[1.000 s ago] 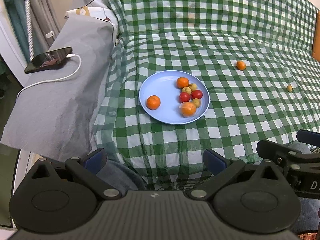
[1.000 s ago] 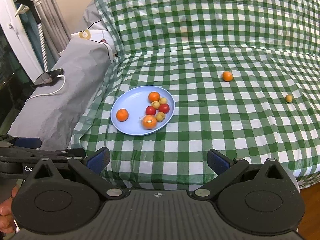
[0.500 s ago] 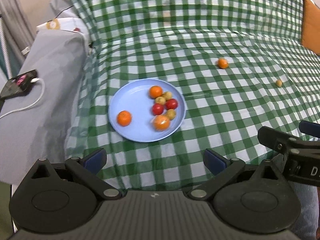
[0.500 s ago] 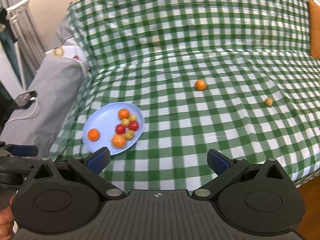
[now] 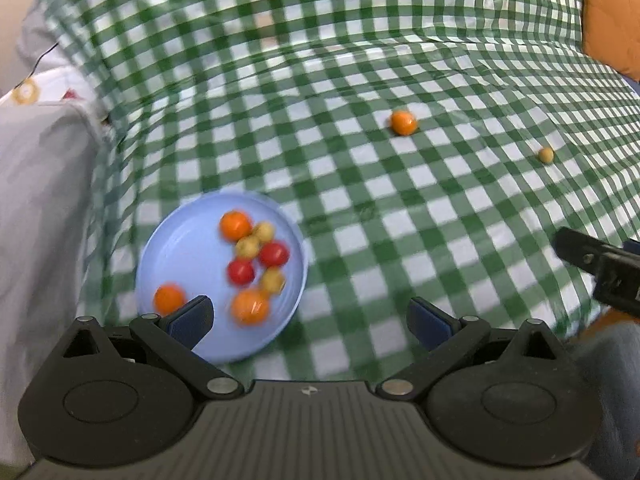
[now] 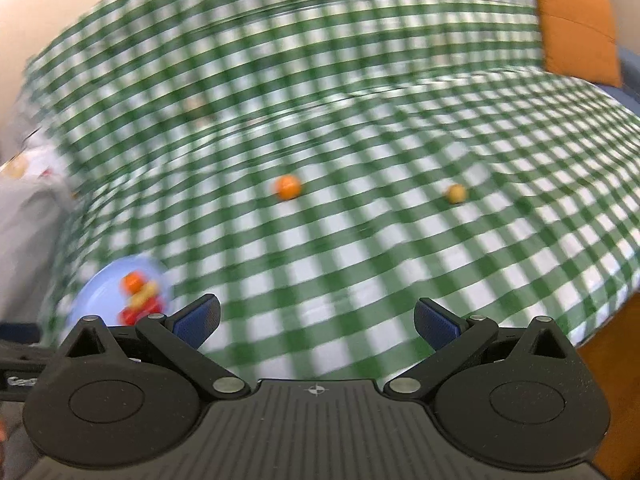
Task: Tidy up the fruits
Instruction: 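Move both open grippers toward the loose orange and yellow fruit on the sheet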
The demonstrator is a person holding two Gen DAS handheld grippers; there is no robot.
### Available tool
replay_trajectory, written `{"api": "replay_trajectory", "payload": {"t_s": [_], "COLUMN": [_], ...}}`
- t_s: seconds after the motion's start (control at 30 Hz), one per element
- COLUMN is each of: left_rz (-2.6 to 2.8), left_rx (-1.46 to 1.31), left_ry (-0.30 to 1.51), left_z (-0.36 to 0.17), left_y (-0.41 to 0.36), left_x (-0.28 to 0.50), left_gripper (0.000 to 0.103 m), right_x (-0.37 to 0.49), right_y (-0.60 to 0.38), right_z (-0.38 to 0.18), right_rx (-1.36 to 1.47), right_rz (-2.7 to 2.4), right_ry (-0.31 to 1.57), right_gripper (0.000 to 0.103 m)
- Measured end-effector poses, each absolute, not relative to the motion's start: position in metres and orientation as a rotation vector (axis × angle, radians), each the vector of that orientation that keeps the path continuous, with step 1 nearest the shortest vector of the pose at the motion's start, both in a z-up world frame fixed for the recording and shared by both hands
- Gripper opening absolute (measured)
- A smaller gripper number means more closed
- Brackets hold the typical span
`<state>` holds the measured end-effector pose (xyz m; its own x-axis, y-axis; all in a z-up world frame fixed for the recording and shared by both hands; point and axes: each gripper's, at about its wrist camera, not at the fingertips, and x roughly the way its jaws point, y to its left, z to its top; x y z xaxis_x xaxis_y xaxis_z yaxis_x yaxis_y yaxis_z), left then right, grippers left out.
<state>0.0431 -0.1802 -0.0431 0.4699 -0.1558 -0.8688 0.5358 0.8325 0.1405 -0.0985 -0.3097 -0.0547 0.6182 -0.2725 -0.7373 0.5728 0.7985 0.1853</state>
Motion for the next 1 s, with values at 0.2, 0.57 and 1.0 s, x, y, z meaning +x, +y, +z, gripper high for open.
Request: {"api": "replay_trajectory", "payload": {"t_s": [0.2, 0.57, 1.0], "left_rz": [-0.484, -0.559, -0.54], "left_rx": [0.398, 0.439, 0.37], "left_ry": [0.946, 0.869, 0.93], "left_z": [-0.066, -0.139, -0.199], "left_y": [-0.247, -0.369, -0.391], "left_x": [0.093, 0.185, 0.241], "left_gripper": [0.103, 0.103, 0.103], "right_x": [-0.088, -0.031, 0.005], "right_y": [-0.391, -0.511, -0.545], "right_z": [-0.091, -0.175, -0.23], "right_rx": [0.46, 0.445, 0.355], "right_rz": [-0.704, -0.865, -0.892], "right_ry": [0.711, 0.673, 0.689], "right_gripper": [0.102, 0.102, 0.102]}}
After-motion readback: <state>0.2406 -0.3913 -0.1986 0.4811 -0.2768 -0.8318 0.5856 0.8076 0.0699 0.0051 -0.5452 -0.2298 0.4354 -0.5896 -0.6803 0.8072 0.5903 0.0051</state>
